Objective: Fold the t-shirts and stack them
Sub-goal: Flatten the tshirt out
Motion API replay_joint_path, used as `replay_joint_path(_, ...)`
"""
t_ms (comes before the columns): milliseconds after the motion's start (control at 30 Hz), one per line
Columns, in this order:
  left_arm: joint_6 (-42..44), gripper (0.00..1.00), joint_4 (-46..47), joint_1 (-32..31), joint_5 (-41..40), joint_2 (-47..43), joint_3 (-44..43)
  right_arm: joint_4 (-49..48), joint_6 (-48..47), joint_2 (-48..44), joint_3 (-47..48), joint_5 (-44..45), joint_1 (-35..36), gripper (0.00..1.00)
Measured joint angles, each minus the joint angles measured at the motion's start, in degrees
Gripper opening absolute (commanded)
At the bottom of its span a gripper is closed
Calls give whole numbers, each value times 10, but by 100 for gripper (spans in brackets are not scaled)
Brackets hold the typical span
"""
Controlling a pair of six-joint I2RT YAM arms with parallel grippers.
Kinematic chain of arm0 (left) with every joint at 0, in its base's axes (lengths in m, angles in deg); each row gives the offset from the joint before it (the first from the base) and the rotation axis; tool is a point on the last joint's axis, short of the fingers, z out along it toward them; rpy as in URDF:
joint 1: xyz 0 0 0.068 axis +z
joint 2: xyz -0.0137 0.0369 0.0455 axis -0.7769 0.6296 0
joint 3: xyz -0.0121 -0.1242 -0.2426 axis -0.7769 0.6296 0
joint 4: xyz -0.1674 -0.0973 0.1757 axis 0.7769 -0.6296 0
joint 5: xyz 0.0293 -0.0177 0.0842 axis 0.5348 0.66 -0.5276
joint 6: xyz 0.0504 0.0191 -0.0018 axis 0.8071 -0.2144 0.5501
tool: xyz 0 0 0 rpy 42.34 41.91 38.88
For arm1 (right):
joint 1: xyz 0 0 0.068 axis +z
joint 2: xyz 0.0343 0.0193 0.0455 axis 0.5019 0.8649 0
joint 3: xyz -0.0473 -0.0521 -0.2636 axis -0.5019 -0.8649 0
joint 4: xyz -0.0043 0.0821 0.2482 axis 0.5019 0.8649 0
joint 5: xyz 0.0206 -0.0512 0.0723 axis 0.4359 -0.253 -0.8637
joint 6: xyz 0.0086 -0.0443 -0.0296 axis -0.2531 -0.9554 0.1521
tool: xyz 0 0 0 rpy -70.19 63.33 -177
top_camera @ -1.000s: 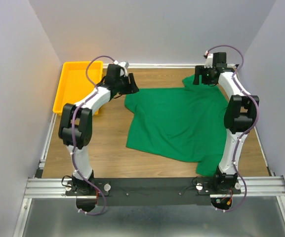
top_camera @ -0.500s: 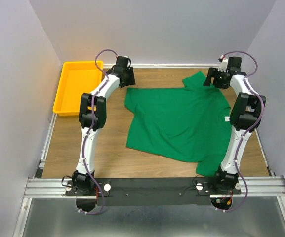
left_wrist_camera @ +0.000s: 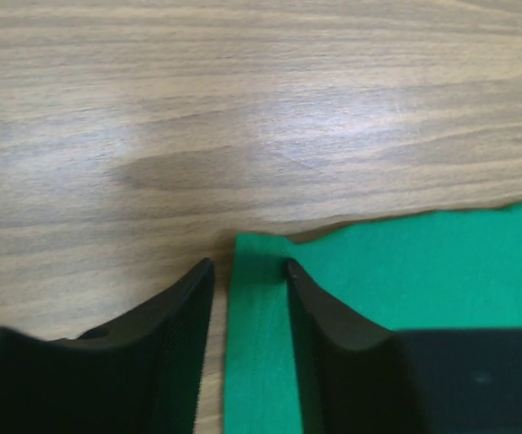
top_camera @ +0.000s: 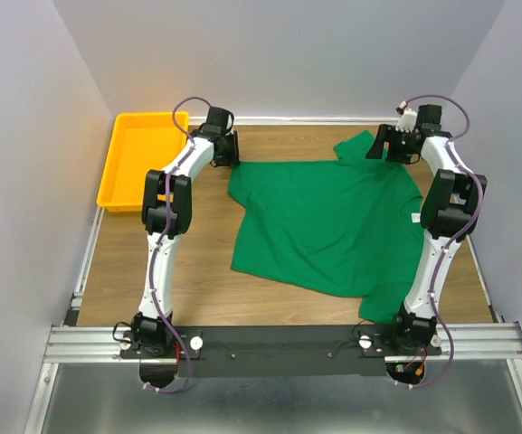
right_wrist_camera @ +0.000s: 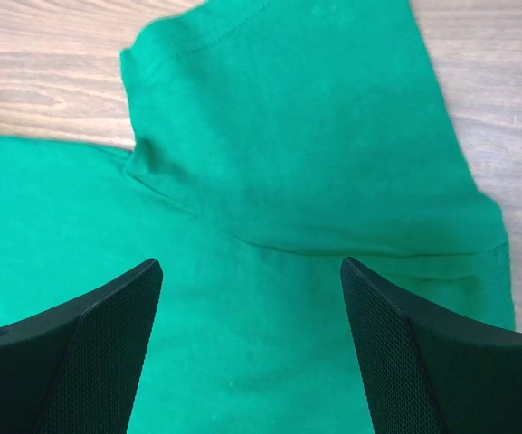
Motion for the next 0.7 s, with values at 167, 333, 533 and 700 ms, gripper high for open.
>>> replay_joint_path(167,5,23,-3,3,31,10,-14,10,5,33,61,31,0,87)
replay_joint_path(333,7,0,3,3,82,12,-7,3,25,61,101,105,-4,87)
replay_joint_path(533,3,0,43,8,121,-10,45,1,44,86,101,148,-27,83)
replay_joint_path(700,3,0,58,18,123,-61,127,-5,38,92,92,152,-42,51)
